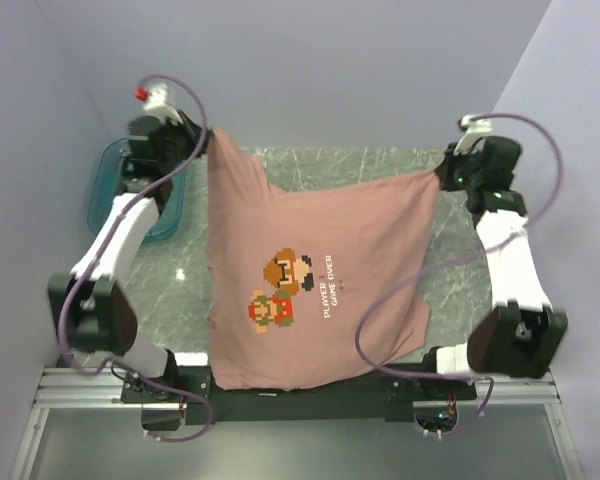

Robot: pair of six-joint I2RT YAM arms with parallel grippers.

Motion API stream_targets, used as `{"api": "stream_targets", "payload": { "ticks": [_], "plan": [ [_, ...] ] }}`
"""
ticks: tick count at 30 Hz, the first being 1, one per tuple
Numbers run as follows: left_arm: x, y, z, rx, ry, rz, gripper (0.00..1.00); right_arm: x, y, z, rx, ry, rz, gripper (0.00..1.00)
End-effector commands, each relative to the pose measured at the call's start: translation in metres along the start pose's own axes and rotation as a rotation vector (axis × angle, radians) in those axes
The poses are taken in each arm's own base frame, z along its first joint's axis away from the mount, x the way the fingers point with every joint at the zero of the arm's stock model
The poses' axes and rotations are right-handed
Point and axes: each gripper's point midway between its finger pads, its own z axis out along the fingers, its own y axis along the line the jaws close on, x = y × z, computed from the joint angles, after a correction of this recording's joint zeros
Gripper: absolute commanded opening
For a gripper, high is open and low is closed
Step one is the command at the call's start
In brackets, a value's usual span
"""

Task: Fold and stack the t-shirts

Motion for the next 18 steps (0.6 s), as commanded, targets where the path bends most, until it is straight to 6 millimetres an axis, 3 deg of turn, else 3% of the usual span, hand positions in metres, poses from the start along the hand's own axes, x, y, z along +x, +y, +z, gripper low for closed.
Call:
{"api": "stream_targets", "payload": {
  "ticks": [1,2,3,4,5,6,7,8,10,11,12,13,14,18],
  "plan": [
    [0.069,0.037,0.057,0.008,0.055,-0.053,0.00,0.061,-0.021,0.090,-0.025,0.075,0.045,0.00],
    [0.063,0.035,0.058,0.009,0.040,-0.050,0.00,0.061,-0.021,0.091,-0.025,0.076,0.046,0.00],
    [0.099,0.056,0.077,-0.027,0.110,-0.072,0.00,0.074,-0.024,0.103,-0.026,0.109,0.070,0.00],
    [0.112,0.063,0.087,-0.037,0.134,-0.083,0.00,0.107,-0.027,0.128,-0.036,0.191,0.101,0.00],
    [0.109,0.063,0.100,-0.024,0.133,-0.086,0.00,0.106,-0.031,0.139,-0.034,0.206,0.108,0.00],
    [0.144,0.080,0.115,-0.046,0.198,-0.120,0.00,0.116,-0.033,0.150,-0.028,0.236,0.121,0.00],
    [0.159,0.087,0.122,-0.060,0.240,-0.140,0.00,0.147,-0.038,0.166,-0.007,0.316,0.139,0.00],
    [0.171,0.095,0.141,-0.064,0.263,-0.155,0.00,0.139,-0.043,0.175,0.002,0.324,0.140,0.00],
    [0.189,0.109,0.153,-0.103,0.323,-0.168,0.00,0.149,-0.052,0.197,0.030,0.357,0.152,0.00],
    [0.173,0.107,0.165,-0.093,0.291,-0.156,0.00,0.155,-0.055,0.200,0.038,0.378,0.167,0.00],
    [0.193,0.119,0.171,-0.115,0.324,-0.166,0.00,0.156,-0.057,0.204,0.049,0.383,0.170,0.00],
    [0.183,0.121,0.178,-0.118,0.309,-0.164,0.00,0.157,-0.061,0.211,0.058,0.382,0.175,0.00],
    [0.193,0.127,0.182,-0.125,0.323,-0.170,0.00,0.156,-0.061,0.213,0.056,0.383,0.181,0.00],
    [0.183,0.131,0.184,-0.116,0.297,-0.175,0.00,0.152,-0.061,0.218,0.053,0.366,0.198,0.00]
  ]
}}
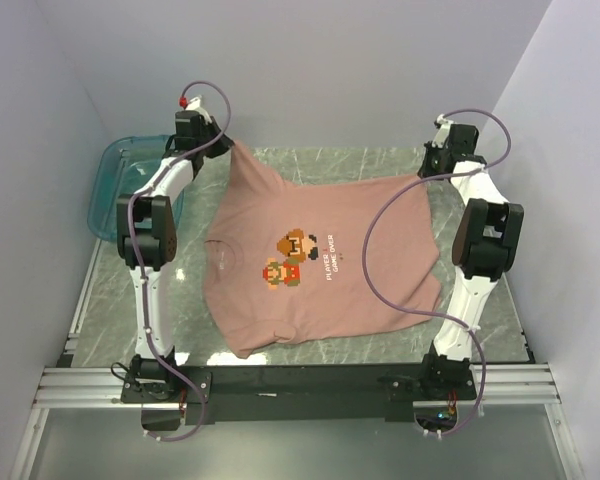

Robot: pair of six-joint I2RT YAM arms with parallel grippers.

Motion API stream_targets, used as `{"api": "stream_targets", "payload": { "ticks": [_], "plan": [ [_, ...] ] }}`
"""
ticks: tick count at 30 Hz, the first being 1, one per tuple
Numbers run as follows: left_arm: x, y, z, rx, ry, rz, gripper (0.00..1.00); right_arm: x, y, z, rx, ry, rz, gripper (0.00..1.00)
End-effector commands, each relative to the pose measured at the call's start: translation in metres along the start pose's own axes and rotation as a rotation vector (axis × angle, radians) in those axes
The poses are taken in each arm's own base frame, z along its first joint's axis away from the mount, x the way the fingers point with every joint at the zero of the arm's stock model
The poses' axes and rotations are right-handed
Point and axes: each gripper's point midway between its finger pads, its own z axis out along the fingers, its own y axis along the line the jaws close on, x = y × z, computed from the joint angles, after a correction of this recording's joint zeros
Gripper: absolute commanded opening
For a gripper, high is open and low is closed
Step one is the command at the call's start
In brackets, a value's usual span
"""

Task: Fold and stack the t-shirts

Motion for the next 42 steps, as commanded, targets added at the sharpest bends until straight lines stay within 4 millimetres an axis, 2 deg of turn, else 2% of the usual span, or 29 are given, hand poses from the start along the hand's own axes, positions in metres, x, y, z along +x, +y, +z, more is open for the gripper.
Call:
{"api": "stream_targets", "payload": {
  "ticks": [1,2,3,5,6,8,9,10,12,13,14,15,16,17,19,21,22,24,25,27,28,30,31,32,33,35,36,38,42],
  "plan": [
    [-0.049,-0.025,-0.016,0.075,-0.095,0.017,0.00,-0.045,0.004,-0.016,0.011,-0.107,0.004,0.00],
    [-0.047,-0.025,-0.017,0.087,-0.095,0.029,0.00,-0.047,0.006,-0.017,0.000,-0.117,0.010,0.00],
    [-0.054,-0.032,-0.024,0.103,-0.110,0.043,0.00,-0.048,0.006,-0.018,-0.005,-0.122,0.015,0.00],
    [-0.048,-0.034,-0.030,0.124,-0.096,0.065,0.00,-0.048,0.011,-0.021,-0.025,-0.131,0.023,0.00],
    [-0.058,-0.043,-0.038,0.148,-0.121,0.081,0.00,-0.048,0.014,-0.023,-0.042,-0.130,0.025,0.00],
    [-0.051,-0.047,-0.046,0.172,-0.104,0.097,0.00,-0.047,0.018,-0.027,-0.057,-0.135,0.025,0.00],
    [-0.059,-0.054,-0.055,0.188,-0.122,0.109,0.00,-0.048,0.019,-0.031,-0.065,-0.139,0.024,0.00],
    [-0.051,-0.052,-0.058,0.184,-0.109,0.109,0.00,-0.043,0.020,-0.031,-0.067,-0.130,0.027,0.00],
    [-0.059,-0.063,-0.074,0.213,-0.132,0.135,0.00,-0.039,0.019,-0.034,-0.071,-0.128,0.030,0.00],
    [-0.050,-0.060,-0.077,0.212,-0.113,0.132,0.00,-0.036,0.018,-0.035,-0.070,-0.125,0.036,0.00],
    [-0.056,-0.069,-0.088,0.233,-0.127,0.148,0.00,-0.037,0.018,-0.037,-0.074,-0.132,0.033,0.00],
    [-0.055,-0.071,-0.093,0.244,-0.130,0.155,0.00,-0.035,0.018,-0.040,-0.076,-0.132,0.037,0.00],
    [-0.046,-0.068,-0.096,0.243,-0.111,0.151,0.00,-0.034,0.016,-0.041,-0.079,-0.133,0.039,0.00],
    [-0.050,-0.075,-0.105,0.266,-0.117,0.160,0.00,-0.035,0.017,-0.043,-0.083,-0.137,0.068,0.00],
    [-0.038,-0.072,-0.111,0.263,-0.093,0.162,0.00,-0.032,0.014,-0.048,-0.091,-0.136,0.078,0.00],
    [-0.036,-0.076,-0.122,0.270,-0.092,0.169,0.00,-0.032,0.014,-0.052,-0.093,-0.138,0.080,0.00],
    [-0.026,-0.072,-0.124,0.263,-0.070,0.165,0.00,-0.029,0.014,-0.053,-0.097,-0.133,0.084,0.00],
    [-0.024,-0.073,-0.134,0.263,-0.070,0.177,0.00,-0.026,0.014,-0.057,-0.106,-0.131,0.092,0.00],
    [-0.014,-0.068,-0.136,0.256,-0.053,0.169,0.00,-0.026,0.013,-0.057,-0.107,-0.131,0.096,0.00],
    [-0.015,-0.073,-0.147,0.268,-0.061,0.176,0.00,-0.023,0.013,-0.060,-0.115,-0.125,0.100,0.00],
    [-0.007,-0.072,-0.150,0.270,-0.047,0.169,0.00,-0.022,0.013,-0.060,-0.115,-0.122,0.101,0.00],
    [-0.010,-0.078,-0.161,0.283,-0.058,0.178,0.00,-0.018,0.011,-0.062,-0.119,-0.112,0.106,0.00],
    [-0.004,-0.077,-0.163,0.283,-0.047,0.173,0.00,-0.016,0.012,-0.062,-0.119,-0.109,0.105,0.00],
    [-0.009,-0.083,-0.172,0.291,-0.063,0.179,0.00,-0.016,0.012,-0.063,-0.121,-0.109,0.105,0.00],
    [-0.004,-0.080,-0.175,0.287,-0.056,0.177,0.00,-0.014,0.011,-0.063,-0.118,-0.106,0.109,0.00],
    [-0.006,-0.085,-0.186,0.299,-0.067,0.186,0.00,-0.011,0.009,-0.063,-0.116,-0.099,0.112,0.00],
    [0.001,-0.084,-0.188,0.295,-0.051,0.180,0.00,-0.009,0.007,-0.063,-0.113,-0.096,0.115,0.00],
    [0.000,-0.088,-0.197,0.303,-0.060,0.190,0.00,-0.007,0.004,-0.064,-0.109,-0.093,0.119,0.00],
    [0.012,-0.084,-0.203,0.299,-0.045,0.181,0.00,-0.003,0.002,-0.067,-0.110,-0.088,0.123,0.00]
  ]
}}
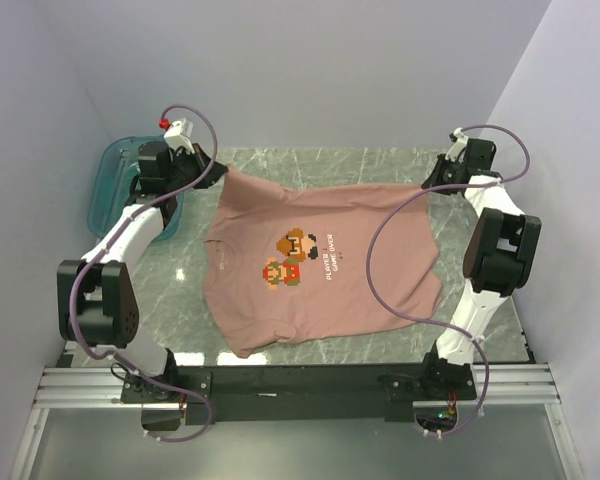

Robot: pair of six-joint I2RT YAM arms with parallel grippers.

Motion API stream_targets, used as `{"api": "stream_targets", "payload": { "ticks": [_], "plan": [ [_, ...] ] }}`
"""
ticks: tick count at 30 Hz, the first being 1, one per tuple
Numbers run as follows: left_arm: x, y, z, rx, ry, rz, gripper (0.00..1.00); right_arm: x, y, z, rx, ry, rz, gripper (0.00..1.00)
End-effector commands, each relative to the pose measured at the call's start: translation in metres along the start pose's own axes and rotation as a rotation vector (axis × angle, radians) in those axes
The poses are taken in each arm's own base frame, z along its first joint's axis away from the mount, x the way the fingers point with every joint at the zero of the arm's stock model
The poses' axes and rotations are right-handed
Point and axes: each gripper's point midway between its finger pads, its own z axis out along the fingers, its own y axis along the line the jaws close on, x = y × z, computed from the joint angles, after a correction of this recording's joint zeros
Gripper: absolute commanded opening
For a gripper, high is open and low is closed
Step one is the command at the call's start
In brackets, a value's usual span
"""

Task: Fold and stack the t-shirts

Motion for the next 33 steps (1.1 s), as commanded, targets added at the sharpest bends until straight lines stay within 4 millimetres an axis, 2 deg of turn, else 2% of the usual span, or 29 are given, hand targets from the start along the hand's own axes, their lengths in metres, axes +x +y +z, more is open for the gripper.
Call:
{"api": "stream_targets", "payload": {
  "ticks": [1,6,12,19,25,33],
  "plan": [
    [-0.006,-0.012,-0.011,0.043,-0.029,0.037,0.00,-0.025,0.004,-0.024,-0.007,-0.077,-0.026,0.00],
    [0.004,-0.012,-0.013,0.042,-0.007,0.026,0.00,-0.020,0.003,-0.026,-0.010,-0.068,-0.025,0.00],
    [0.006,-0.016,-0.017,0.049,-0.003,0.026,0.00,-0.015,-0.002,-0.030,-0.008,-0.063,-0.023,0.00],
    [0.009,-0.031,-0.035,0.062,-0.013,0.045,0.00,-0.009,-0.006,-0.033,-0.005,-0.057,-0.010,0.00],
    [0.027,-0.040,-0.046,0.033,0.023,0.059,0.00,-0.009,-0.008,-0.035,-0.009,-0.056,-0.004,0.00],
    [0.045,-0.038,-0.048,-0.019,0.063,0.066,0.00,-0.006,-0.008,-0.036,-0.018,-0.051,0.003,0.00]
  ]
}}
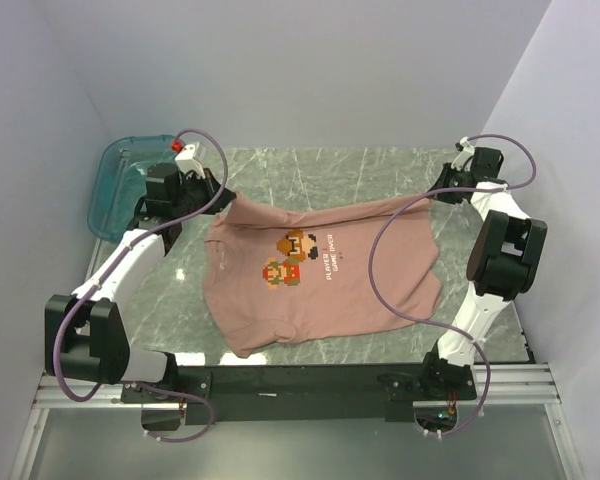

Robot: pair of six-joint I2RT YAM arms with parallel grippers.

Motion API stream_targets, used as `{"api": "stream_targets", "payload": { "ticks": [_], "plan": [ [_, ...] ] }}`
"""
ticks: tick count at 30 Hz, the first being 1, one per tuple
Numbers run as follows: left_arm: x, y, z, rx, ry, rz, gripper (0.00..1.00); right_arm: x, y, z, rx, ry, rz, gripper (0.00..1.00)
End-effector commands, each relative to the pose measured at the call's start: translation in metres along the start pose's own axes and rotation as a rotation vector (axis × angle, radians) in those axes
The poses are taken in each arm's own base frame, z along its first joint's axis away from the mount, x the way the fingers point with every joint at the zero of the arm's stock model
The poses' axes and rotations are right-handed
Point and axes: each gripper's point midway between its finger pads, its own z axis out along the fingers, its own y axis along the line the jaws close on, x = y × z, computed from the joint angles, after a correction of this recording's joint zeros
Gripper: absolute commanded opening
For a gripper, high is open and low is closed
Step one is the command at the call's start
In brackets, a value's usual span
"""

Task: Fold and stack the t-shirts

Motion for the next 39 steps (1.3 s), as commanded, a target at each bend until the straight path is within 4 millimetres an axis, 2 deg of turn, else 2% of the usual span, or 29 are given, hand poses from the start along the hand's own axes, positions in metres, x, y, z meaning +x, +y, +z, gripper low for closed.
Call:
{"api": "stream_targets", "payload": {
  "ticks": [1,18,22,25,27,29,30,31,32,33,35,36,37,39],
  "plan": [
    [-0.004,0.000,-0.008,-0.028,-0.019,0.036,0.00,-0.026,0.008,-0.025,-0.008,-0.082,-0.042,0.00],
    [0.006,0.003,-0.006,-0.034,0.007,0.025,0.00,-0.020,0.000,-0.023,-0.011,-0.064,-0.020,0.00],
    [0.005,0.004,-0.006,-0.039,0.006,0.025,0.00,-0.018,0.000,-0.022,-0.014,-0.057,-0.017,0.00],
    [-0.003,0.003,-0.010,-0.052,-0.013,0.034,0.00,-0.018,0.008,-0.028,-0.055,-0.052,-0.041,0.00],
    [-0.019,-0.003,-0.018,-0.058,-0.057,0.058,0.00,-0.020,0.028,-0.048,-0.117,-0.075,-0.085,0.00],
    [-0.045,-0.014,-0.037,-0.069,-0.145,0.087,0.00,-0.022,0.051,-0.081,-0.148,-0.127,-0.141,0.00],
    [-0.049,-0.018,-0.044,-0.072,-0.154,0.090,0.00,-0.022,0.059,-0.095,-0.157,-0.152,-0.181,0.00],
    [-0.065,-0.029,-0.059,-0.065,-0.212,0.110,0.00,-0.026,0.076,-0.125,-0.163,-0.200,-0.226,0.00],
    [-0.077,-0.038,-0.069,-0.058,-0.251,0.119,0.00,-0.029,0.084,-0.141,-0.163,-0.231,-0.257,0.00],
    [-0.091,-0.049,-0.085,-0.047,-0.303,0.136,0.00,-0.039,0.101,-0.176,-0.153,-0.296,-0.302,0.00],
    [-0.116,-0.070,-0.106,-0.016,-0.382,0.150,0.00,-0.053,0.119,-0.215,-0.131,-0.374,-0.366,0.00],
    [-0.129,-0.083,-0.123,0.003,-0.433,0.164,0.00,-0.063,0.127,-0.236,-0.111,-0.417,-0.393,0.00],
    [-0.140,-0.093,-0.134,0.017,-0.468,0.173,0.00,-0.082,0.144,-0.280,-0.069,-0.512,-0.441,0.00],
    [-0.170,-0.124,-0.170,0.067,-0.579,0.197,0.00,-0.096,0.162,-0.325,-0.033,-0.591,-0.475,0.00]
  ]
}}
